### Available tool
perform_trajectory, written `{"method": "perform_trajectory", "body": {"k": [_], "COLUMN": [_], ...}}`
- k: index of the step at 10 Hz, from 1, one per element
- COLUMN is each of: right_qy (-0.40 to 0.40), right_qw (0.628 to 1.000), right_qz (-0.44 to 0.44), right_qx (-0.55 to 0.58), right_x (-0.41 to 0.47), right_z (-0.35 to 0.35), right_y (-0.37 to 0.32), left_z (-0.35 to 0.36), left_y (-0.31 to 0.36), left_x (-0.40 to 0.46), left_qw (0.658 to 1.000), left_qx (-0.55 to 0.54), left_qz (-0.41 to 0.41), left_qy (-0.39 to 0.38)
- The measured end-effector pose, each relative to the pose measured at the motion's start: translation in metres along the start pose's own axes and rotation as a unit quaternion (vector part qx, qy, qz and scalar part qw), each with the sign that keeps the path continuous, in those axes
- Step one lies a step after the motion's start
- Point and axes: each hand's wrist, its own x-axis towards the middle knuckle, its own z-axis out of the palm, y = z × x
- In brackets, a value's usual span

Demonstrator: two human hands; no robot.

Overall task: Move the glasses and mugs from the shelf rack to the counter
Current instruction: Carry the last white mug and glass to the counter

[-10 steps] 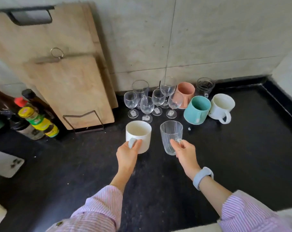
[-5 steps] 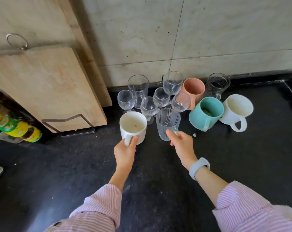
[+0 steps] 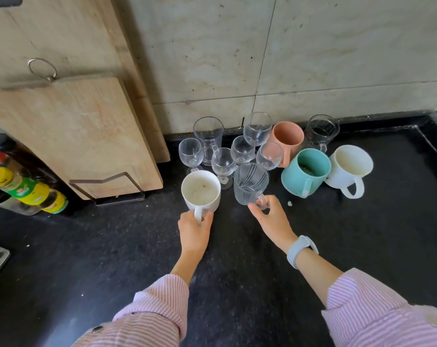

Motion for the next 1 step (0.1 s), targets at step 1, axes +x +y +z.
{"method": "perform_trajectory", "body": {"k": [1], "right_qy": [0.031], "right_qw": [0.999], "right_qz": [-0.020], "right_qx": [0.021], "right_x": [-0.0084], "right_z": [-0.0046], "right_y": [-0.0008], "left_z": [-0.0062], "left_y": [-0.0079], "left_x": [-0.0051], "left_qw": [0.999], "left_qx": [0.052], "left_qz": [0.006], "left_qy": [-0.002]}}
